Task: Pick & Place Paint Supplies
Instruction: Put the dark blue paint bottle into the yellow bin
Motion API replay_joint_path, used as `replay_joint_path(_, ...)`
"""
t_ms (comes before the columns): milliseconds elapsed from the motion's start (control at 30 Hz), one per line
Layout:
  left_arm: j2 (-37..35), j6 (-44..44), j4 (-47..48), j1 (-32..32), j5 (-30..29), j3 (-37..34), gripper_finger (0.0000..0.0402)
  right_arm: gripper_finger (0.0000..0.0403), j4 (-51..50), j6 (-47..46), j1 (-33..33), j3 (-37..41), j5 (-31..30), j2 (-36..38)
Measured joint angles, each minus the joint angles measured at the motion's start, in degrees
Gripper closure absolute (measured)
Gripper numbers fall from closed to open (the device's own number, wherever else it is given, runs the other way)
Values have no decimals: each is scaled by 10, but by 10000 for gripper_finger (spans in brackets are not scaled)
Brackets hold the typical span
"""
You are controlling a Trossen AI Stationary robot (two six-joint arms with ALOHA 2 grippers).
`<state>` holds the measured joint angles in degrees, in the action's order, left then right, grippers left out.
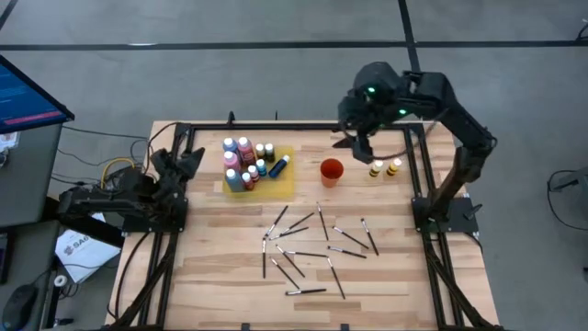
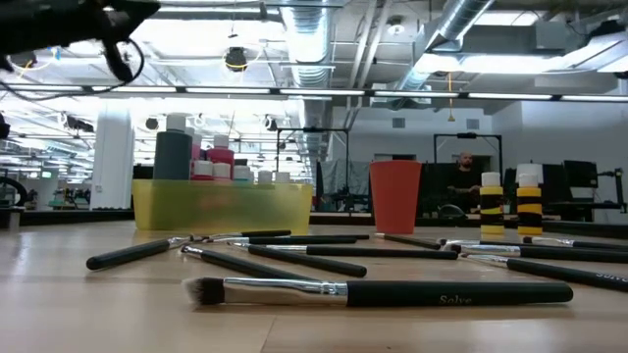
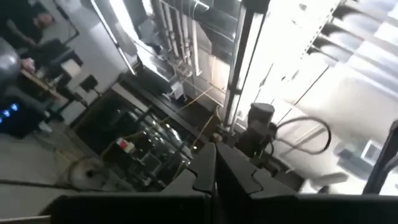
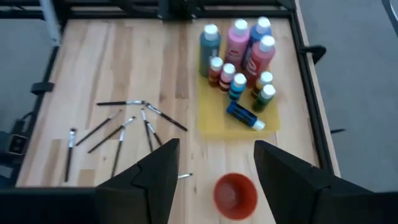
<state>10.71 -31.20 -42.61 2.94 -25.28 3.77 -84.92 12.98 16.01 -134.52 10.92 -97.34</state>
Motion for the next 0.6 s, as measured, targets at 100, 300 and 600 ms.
replay_joint_path(100, 60, -20, 1, 0, 0, 39, 400, 200, 0, -4, -7, 0, 15, 22)
replay_joint_path(300, 235, -21, 1, 15, -17, 159, 400, 204, 11, 21, -1, 7, 112, 77)
replay_joint_path(600, 490, -32, 201, 74, 65, 399, 398, 218, 84, -19, 60, 146, 135, 209)
